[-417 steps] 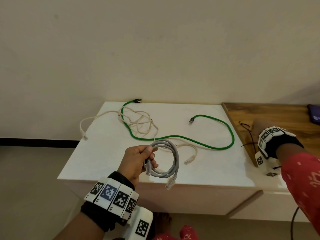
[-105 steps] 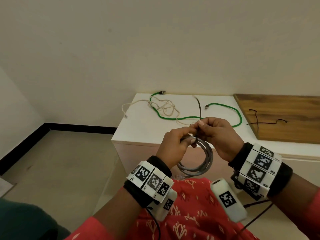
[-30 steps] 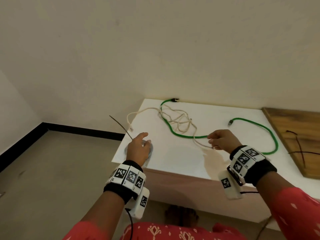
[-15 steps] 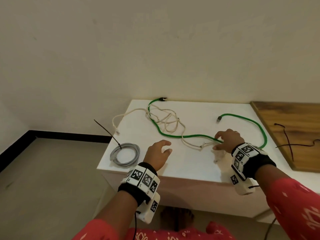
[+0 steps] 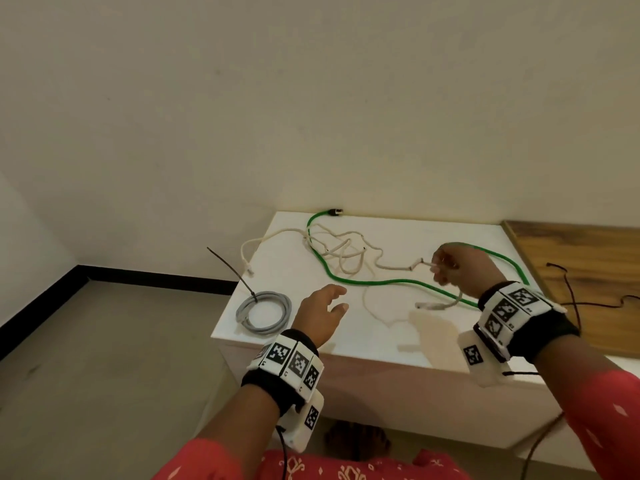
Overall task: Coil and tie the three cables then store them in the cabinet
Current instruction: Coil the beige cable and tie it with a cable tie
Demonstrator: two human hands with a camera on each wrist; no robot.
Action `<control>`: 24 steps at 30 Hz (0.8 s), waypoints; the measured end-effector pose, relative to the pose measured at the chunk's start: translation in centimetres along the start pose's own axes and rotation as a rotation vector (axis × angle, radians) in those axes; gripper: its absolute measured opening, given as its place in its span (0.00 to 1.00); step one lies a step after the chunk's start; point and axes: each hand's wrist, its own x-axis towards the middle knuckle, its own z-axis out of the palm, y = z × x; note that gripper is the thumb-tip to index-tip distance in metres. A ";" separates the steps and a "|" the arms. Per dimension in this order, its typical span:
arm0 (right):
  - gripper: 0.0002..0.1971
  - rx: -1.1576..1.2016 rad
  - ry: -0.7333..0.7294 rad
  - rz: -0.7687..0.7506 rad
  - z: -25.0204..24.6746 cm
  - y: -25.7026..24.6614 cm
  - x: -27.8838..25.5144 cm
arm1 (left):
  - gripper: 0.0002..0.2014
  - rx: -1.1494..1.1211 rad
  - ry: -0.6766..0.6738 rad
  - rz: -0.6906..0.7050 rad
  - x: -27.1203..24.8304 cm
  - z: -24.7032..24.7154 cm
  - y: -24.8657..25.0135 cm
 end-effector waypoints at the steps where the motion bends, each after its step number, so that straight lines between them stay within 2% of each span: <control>1: 0.12 0.045 0.037 -0.028 -1.1 -0.9 -0.6 | 0.17 -0.013 0.011 0.012 -0.3 -0.1 0.4; 5: 0.11 0.109 0.092 -0.170 -4.9 -4.7 -3.8 | 0.22 -0.096 0.048 0.087 -2.1 -0.6 2.7; 8: 0.10 0.075 0.074 -0.258 -7.0 -7.2 -7.1 | 0.31 -0.175 0.036 0.168 -3.4 -0.6 4.7; 12: 0.12 0.060 0.035 -0.359 -8.6 -9.5 -11.7 | 0.40 -0.275 0.001 0.200 -4.6 0.0 6.8; 14: 0.11 0.097 0.024 -0.389 -9.0 -10.1 -13.5 | 0.35 -0.256 -0.001 0.231 -5.1 0.4 7.7; 15: 0.10 0.132 0.019 -0.390 -9.1 -10.1 -14.1 | 0.27 -0.236 0.004 0.260 -5.2 0.6 8.1; 17: 0.07 0.291 -0.023 -0.336 -8.9 -9.8 -14.9 | 0.12 -0.248 0.033 0.307 -5.4 0.8 8.7; 18: 0.05 0.402 -0.064 -0.275 -8.9 -9.4 -15.3 | 0.10 -0.285 0.042 0.317 -5.5 0.9 9.0; 19: 0.04 0.502 -0.123 -0.201 -8.7 -8.9 -15.6 | 0.10 -0.325 0.052 0.318 -5.5 0.9 9.3; 21: 0.07 0.647 -0.250 -0.078 -8.4 -8.0 -16.3 | 0.11 -0.394 0.067 0.294 -5.8 0.8 10.1; 23: 0.11 0.788 -0.314 -0.016 -8.3 -7.3 -17.0 | 0.13 -0.355 0.110 0.280 -6.1 1.0 10.6; 24: 0.12 0.861 -0.326 0.002 -8.2 -7.2 -17.3 | 0.16 -0.297 0.159 0.317 -6.2 1.0 10.7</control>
